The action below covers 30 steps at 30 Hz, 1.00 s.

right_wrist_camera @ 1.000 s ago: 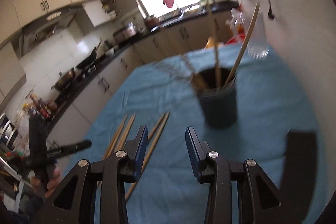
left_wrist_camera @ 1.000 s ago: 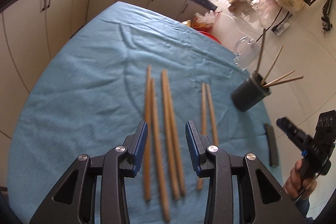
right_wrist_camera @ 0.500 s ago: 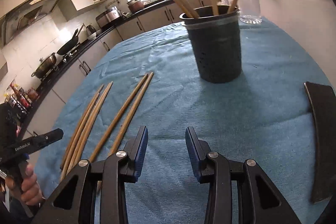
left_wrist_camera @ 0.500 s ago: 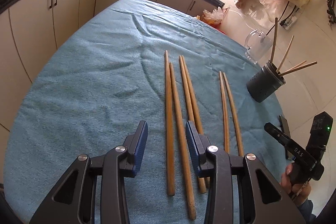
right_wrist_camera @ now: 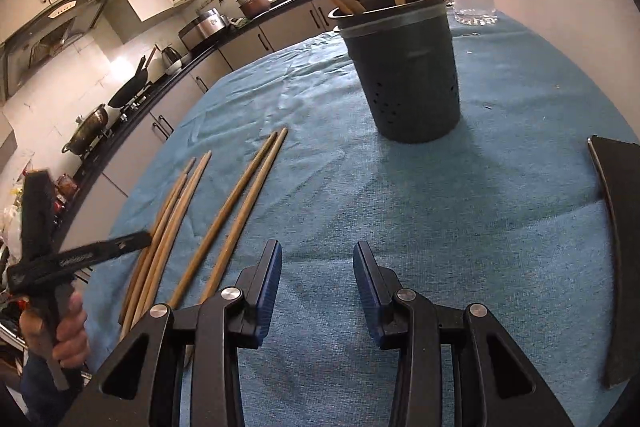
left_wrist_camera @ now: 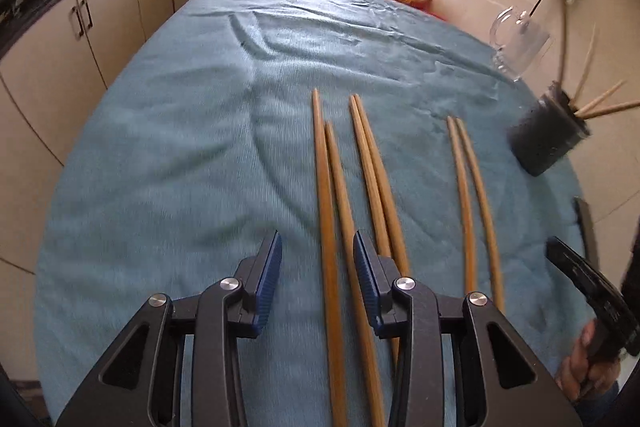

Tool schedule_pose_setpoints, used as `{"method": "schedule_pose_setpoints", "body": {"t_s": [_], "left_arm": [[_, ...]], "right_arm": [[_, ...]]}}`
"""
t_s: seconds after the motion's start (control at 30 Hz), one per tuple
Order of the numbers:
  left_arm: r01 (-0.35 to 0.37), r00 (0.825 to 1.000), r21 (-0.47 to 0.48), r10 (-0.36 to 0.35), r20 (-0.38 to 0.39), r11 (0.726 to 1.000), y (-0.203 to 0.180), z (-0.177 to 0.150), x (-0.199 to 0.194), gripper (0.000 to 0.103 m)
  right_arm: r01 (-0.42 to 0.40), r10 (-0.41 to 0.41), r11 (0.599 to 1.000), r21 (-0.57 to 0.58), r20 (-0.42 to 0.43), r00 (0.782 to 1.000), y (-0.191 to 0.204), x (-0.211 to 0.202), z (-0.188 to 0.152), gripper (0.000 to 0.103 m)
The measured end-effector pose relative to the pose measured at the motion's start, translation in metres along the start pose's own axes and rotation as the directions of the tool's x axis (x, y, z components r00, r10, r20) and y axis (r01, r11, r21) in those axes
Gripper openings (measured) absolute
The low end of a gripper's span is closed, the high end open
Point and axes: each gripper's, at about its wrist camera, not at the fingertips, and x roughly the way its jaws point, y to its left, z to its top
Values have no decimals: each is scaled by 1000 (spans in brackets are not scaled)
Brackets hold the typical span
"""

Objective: Organize utensils
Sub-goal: 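Move both open tools back over the loose chopsticks on the towel, then close the left tool on a chopstick while the right tool grasps another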

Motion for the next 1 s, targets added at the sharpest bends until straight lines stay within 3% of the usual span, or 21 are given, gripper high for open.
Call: {"method": "schedule_pose_setpoints", "body": {"t_s": [0.1, 0.2, 0.3, 0.43, 0.63, 0.73, 1.0], "left_arm": [[-31, 999, -22, 31, -9, 999, 4, 24, 14, 35], [-91, 996, -66, 91, -5, 994, 14, 45, 25, 13], [-79, 997, -98, 80, 4, 992, 22, 45, 23, 8], [-32, 999, -136, 34, 14, 990, 34, 23, 8, 8], [16, 1000, -164, -13, 20, 986, 40, 0, -4, 8], [35, 999, -164, -31, 22, 986, 42, -1, -5, 8], [39, 999, -141, -40, -1, 989, 41, 5, -2, 8]], "right_arm": [[7, -8, 1000, -6, -9, 1000, 1, 1, -1, 40], [22, -22, 1000, -5, -10, 1000, 2, 2, 1, 40], [47, -48, 999, -12, -20, 999, 5, 4, 1, 40], [113, -117, 990, -83, -46, 992, 22, 8, 2, 40], [75, -87, 992, -103, -122, 989, 56, 29, 33, 40], [123, -141, 987, -103, -192, 971, 69, 59, 54, 37], [242, -270, 962, -129, -283, 920, 78, 115, 86, 25]]}}
